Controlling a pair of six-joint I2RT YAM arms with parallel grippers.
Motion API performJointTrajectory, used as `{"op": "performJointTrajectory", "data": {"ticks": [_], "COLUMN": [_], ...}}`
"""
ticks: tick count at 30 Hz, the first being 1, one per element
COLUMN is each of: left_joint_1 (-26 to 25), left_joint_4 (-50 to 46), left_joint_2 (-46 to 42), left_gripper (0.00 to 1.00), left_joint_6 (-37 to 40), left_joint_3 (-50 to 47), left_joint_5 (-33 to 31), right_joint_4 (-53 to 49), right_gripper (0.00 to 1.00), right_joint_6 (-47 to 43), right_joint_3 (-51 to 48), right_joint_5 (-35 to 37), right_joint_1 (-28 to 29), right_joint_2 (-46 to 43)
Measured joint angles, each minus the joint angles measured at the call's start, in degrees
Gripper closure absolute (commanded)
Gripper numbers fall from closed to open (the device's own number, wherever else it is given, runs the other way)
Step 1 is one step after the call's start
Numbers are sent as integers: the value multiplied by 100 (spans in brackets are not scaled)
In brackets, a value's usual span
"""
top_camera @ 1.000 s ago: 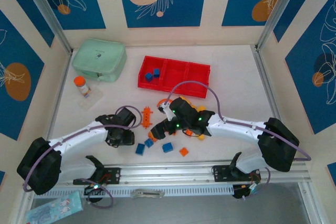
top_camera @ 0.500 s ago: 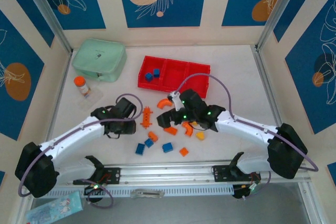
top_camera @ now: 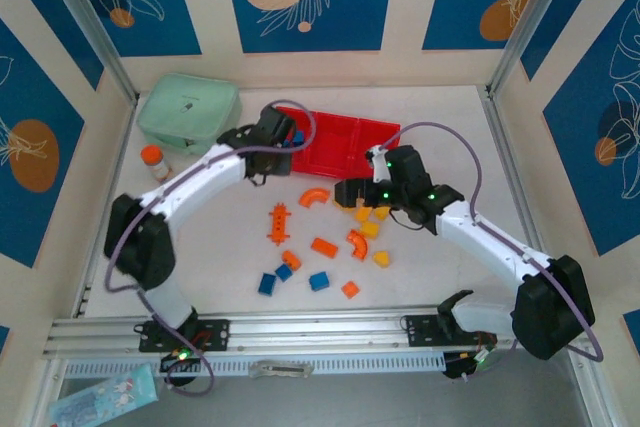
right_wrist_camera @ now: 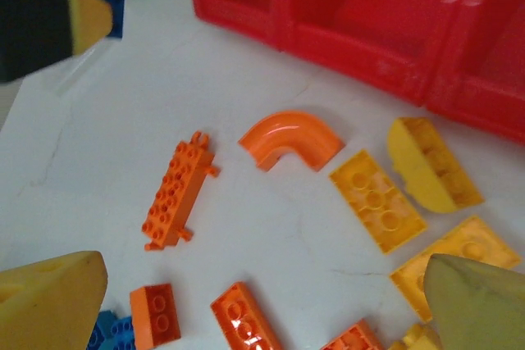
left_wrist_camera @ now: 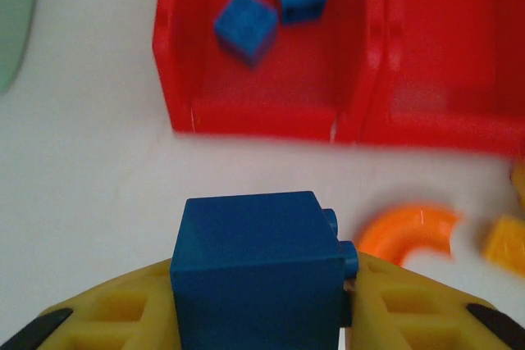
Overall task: Sort the legos into containers by color
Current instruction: Place the lego in the container.
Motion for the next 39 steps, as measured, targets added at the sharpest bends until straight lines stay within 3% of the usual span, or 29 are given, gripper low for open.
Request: {"op": "performJointTrajectory", "data": {"ticks": [6, 13, 23, 28, 39], "left_joint_1": [345, 514, 514, 511, 61], "left_joint_4": [197, 13, -378, -378, 2], "left_joint_2": [1515, 2994, 2999, 2103, -1379], "left_gripper": [66, 46, 36, 34, 32], "left_joint_6": [179, 358, 614, 597, 212], "left_joint_3": [1519, 3250, 3552, 2575, -1281], "left_joint_5": [-227, -264, -216, 101, 402], "right_joint_4": [-22, -31, -114, -138, -404], "right_gripper": [1, 1, 1, 1, 1], "right_joint_6": [-2, -2, -48, -70, -262], "right_joint_3": [0, 13, 321, 387, 435], "right_joint_5": [-94, -195, -205, -210, -210], "right_joint_1": [-227, -273, -164, 2, 605], "right_joint_2": [-17, -11, 114, 153, 337]}}
